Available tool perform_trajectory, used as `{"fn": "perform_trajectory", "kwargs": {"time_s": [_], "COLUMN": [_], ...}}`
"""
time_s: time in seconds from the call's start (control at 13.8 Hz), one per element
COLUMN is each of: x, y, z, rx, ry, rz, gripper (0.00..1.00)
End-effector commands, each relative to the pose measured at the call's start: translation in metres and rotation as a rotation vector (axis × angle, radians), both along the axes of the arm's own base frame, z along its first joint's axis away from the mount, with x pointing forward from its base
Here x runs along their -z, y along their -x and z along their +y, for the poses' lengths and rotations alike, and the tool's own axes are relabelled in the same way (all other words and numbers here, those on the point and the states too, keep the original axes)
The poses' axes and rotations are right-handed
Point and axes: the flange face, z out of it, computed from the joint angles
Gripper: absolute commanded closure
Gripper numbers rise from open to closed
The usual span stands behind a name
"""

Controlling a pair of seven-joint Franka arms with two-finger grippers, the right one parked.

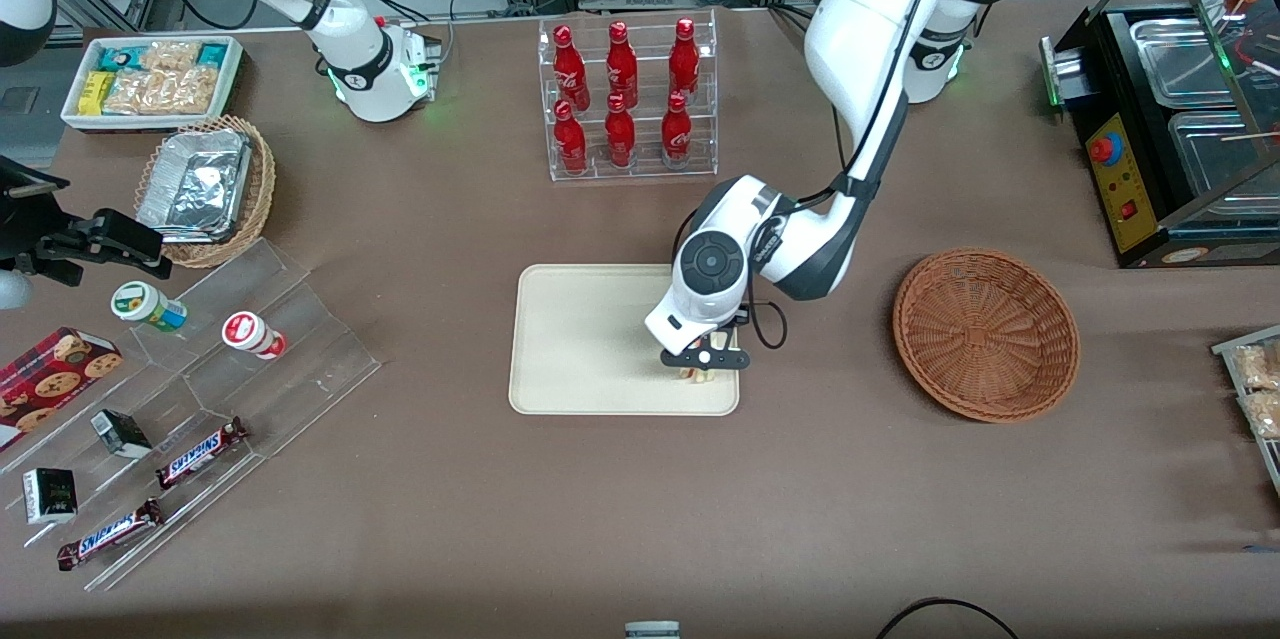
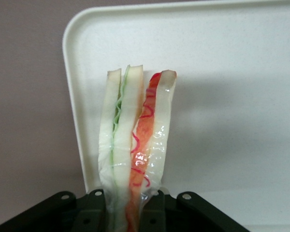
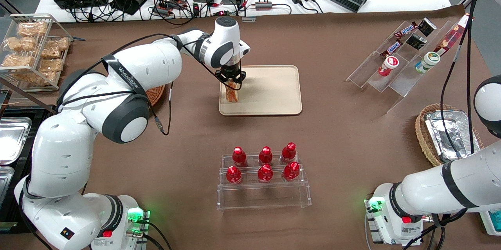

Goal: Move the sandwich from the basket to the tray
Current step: 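Lower the sandwich onto the tray and open the left gripper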

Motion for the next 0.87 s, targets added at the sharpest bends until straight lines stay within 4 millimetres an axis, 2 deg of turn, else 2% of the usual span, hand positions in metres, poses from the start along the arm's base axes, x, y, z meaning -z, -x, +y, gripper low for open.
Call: {"fn": "perform_trajectory", "kwargs": {"time_s": [0.0, 0.15, 0.51, 0.58, 0.65, 0.73, 0.8], "x": [-0.003, -0.002, -0.004, -0.009, -0.017, -0.025, -0.043], "y": [-0.004, -0.004, -0.005, -0.006, -0.008, -0.011, -0.013], "z": [-0.007, -0.007, -0.007, -0.006, -0.005, -0.001, 0.005], "rx": [0.005, 0.002, -0.014, -0.016, -0.030, -0.067, -0.096], "ry": [0.015, 0.017, 0.018, 0.019, 0.020, 0.018, 0.015], "rz": [-0.013, -0.014, -0.015, -0.018, -0.026, -0.028, -0.026], "gripper": [0.81, 0.75, 0.40, 0.30, 0.11, 0.00, 0.00]}}
